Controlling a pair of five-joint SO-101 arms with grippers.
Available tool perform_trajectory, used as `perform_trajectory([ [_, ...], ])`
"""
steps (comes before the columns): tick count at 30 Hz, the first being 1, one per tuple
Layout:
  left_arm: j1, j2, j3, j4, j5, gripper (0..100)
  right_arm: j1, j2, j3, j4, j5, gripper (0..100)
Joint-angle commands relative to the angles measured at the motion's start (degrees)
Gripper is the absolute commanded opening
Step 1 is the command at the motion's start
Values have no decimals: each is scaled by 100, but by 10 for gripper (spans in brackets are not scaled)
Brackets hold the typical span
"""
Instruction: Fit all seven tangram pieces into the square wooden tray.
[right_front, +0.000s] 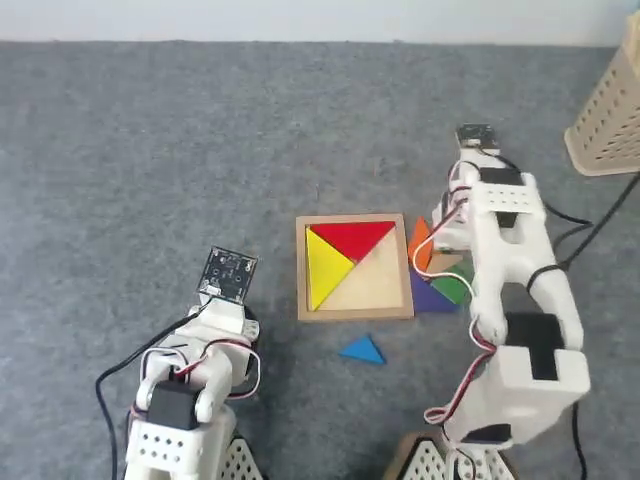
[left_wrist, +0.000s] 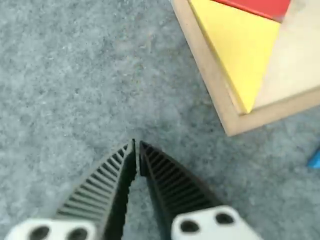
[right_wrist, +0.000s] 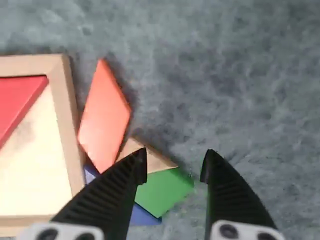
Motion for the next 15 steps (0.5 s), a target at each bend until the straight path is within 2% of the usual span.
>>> perform_trajectory([
  [1,-18,-114,-101,35,35,12,48,-31,-299,-40,88,95],
  [3,-18,-114,-101,35,35,12,48,-40,-308,-40,97,53],
  [10,-18,-114,-101,35,35,12,-40,-233,-589,470,290,147],
  [15,-18,-114,-101,35,35,12,-277,-919,-967,743,202,148],
])
